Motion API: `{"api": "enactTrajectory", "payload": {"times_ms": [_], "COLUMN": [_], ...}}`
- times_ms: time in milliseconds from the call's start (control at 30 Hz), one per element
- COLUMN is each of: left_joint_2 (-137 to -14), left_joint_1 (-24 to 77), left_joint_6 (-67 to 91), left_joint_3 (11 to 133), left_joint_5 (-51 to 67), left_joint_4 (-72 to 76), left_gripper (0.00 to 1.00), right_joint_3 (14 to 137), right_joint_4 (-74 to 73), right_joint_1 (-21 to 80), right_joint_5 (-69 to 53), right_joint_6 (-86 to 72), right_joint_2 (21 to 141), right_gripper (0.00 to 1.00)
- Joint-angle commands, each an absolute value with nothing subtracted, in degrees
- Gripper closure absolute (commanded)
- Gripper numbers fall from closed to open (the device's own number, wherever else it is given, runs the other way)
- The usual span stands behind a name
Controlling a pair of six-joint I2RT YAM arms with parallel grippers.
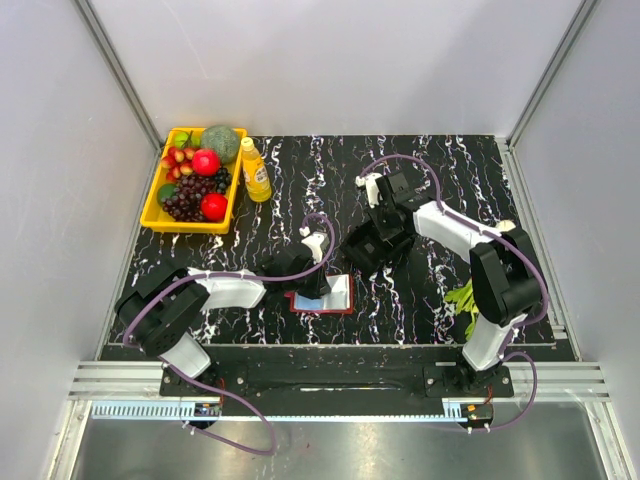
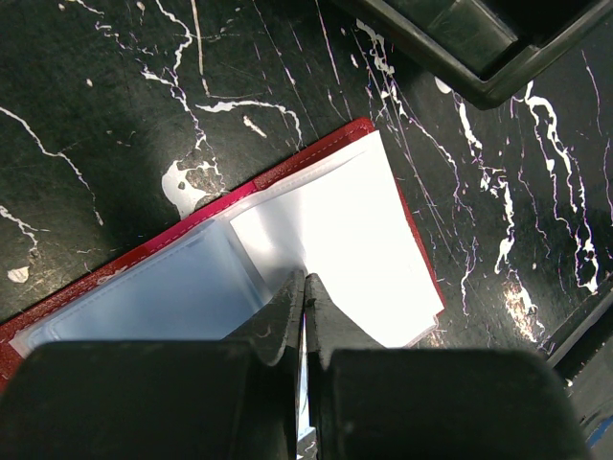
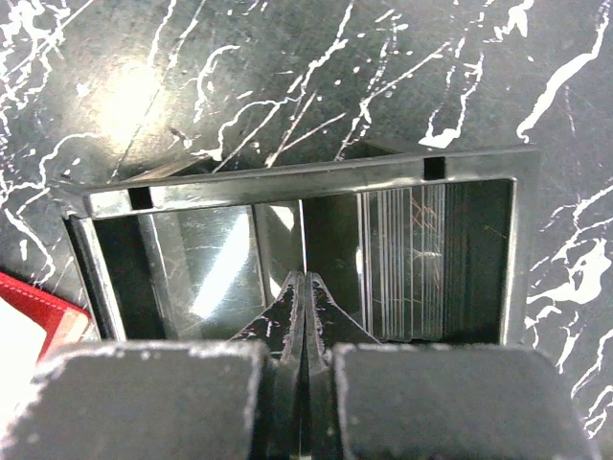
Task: Put the credit cards into the card holder
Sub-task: Pick up the credit card from the storage box.
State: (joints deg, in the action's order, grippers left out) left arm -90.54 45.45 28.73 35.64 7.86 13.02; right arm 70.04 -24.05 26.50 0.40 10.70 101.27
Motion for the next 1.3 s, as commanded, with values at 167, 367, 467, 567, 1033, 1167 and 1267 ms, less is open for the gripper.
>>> {"api": "enactTrajectory", "payload": {"times_ms": [167, 367, 467, 567, 1033, 1167, 1267], "left_joint_2": [-90.26, -90.70, -90.79, -90.70, -91.05, -91.23, -91.41], "left_joint_1": [45.09, 45.09, 45.09, 45.09, 45.00, 45.00, 45.09], "left_joint_6": [28.30, 28.13, 28.04, 28.04, 28.04, 28.12, 28.21], "left_joint_3": [35.68, 35.95, 36.12, 36.12, 36.83, 36.91, 36.83], "left_joint_5": [8.79, 9.05, 8.97, 8.79, 9.23, 9.23, 9.32], "left_joint_4": [14.85, 14.76, 14.59, 14.41, 14.50, 14.59, 14.94], "left_gripper": [1.00, 1.00, 1.00, 1.00, 1.00, 1.00, 1.00], "right_joint_3": [70.05, 70.58, 71.28, 71.63, 72.33, 71.98, 72.07], "right_joint_4": [-27.07, -27.95, -28.47, -28.48, -28.74, -29.00, -29.26], "right_joint_1": [26.98, 26.98, 26.98, 26.98, 26.90, 26.89, 26.98], "right_joint_5": [-5.53, -8.17, -7.74, -9.92, -19.07, -21.61, -21.36], "right_joint_6": [9.84, 10.20, 9.93, 10.28, 7.47, 7.38, 7.56], "right_joint_2": [102.39, 103.53, 104.41, 104.59, 100.46, 100.46, 101.60], "right_gripper": [0.94, 0.86, 0.84, 0.86, 0.82, 0.78, 0.77]}}
